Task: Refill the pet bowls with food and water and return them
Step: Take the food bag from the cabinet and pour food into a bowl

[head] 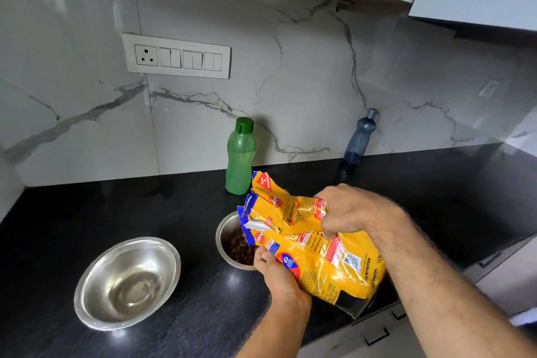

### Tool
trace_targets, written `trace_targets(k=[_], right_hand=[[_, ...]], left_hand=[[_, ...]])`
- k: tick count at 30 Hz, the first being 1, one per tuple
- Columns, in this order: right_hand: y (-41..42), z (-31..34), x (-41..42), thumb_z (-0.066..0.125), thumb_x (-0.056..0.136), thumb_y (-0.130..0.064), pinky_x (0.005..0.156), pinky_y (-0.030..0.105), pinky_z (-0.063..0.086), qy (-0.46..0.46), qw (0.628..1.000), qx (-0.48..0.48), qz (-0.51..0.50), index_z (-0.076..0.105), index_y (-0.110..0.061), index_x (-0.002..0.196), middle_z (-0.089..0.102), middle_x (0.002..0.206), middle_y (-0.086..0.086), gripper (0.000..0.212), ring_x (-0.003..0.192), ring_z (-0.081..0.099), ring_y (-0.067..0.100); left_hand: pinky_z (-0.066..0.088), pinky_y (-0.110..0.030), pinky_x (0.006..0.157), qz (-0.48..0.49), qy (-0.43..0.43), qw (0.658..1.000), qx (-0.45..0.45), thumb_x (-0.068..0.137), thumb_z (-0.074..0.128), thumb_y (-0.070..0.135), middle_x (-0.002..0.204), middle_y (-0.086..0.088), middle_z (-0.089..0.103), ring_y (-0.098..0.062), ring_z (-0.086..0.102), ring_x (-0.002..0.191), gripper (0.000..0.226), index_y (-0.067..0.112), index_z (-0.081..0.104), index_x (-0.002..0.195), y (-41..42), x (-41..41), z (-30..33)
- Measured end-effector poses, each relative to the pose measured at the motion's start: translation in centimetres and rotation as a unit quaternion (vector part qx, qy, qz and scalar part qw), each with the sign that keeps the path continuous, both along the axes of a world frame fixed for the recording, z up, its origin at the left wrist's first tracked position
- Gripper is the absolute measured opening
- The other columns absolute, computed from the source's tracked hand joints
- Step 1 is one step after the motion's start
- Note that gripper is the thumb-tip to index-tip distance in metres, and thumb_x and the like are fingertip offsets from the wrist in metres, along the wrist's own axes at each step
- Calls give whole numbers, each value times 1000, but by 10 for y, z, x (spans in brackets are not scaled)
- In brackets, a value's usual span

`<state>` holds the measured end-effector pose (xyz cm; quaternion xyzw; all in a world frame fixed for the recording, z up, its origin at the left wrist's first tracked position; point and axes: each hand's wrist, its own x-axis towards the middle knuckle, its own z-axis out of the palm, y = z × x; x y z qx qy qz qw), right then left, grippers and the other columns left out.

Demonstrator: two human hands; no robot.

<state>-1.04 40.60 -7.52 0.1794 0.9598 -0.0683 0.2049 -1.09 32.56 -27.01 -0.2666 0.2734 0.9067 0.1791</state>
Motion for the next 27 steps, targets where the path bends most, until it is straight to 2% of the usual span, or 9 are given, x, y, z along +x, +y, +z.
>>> trace_targets(k=[4, 7, 10, 13, 18, 27], right_hand=[[-3, 2, -2, 82, 77, -17, 76, 39, 64, 18, 1000, 3, 9, 69, -16, 95, 75, 91, 1, 23, 81, 76, 19], [-5, 6, -5, 84, 78, -19, 80, 43, 65, 11, 1000, -1, 6, 70, -19, 101, 76, 94, 0, 27, 82, 77, 18], [-7, 10, -9, 86, 78, -23, 82, 42, 65, 1, 1000, -2, 2, 70, -23, 107, 76, 97, -1, 33, 84, 76, 17], [-7, 9, -11, 87, 77, -24, 83, 42, 64, -3, 1000, -1, -5, 70, -24, 110, 76, 98, -1, 37, 84, 76, 17], [-5, 7, -9, 87, 79, -24, 85, 43, 64, -7, 1000, -11, -14, 70, -24, 111, 76, 101, -1, 36, 86, 76, 17], [5, 3, -1, 87, 79, -24, 83, 41, 64, -4, 1000, -17, -23, 70, -25, 107, 75, 99, -2, 33, 85, 76, 16]], left_hand=[[54, -56, 92, 16, 11, 1000, -15, 107, 28, 45, 119, -2, 67, -27, 66, 107, 27, 45, 49, 125, -7, -2, 7], [51, -60, 96, -7, -23, 1000, -7, 105, 33, 50, 121, -6, 67, -31, 65, 111, 38, 37, 45, 138, -6, -4, 7], [52, -60, 95, -42, -63, 996, 37, 99, 37, 62, 109, -11, 76, -35, 70, 103, 54, 22, 62, 124, -5, -2, 9], [55, -59, 91, -53, -64, 996, 37, 96, 38, 67, 97, -9, 79, -34, 72, 96, 58, 21, 68, 112, -6, -1, 11], [58, -53, 83, -76, -66, 994, 39, 98, 38, 63, 92, -7, 79, -32, 73, 92, 55, 19, 69, 113, -6, 0, 5], [55, -58, 91, -90, -60, 993, 49, 98, 36, 64, 98, -9, 78, -34, 72, 97, 57, 19, 68, 116, -2, 5, 7]])
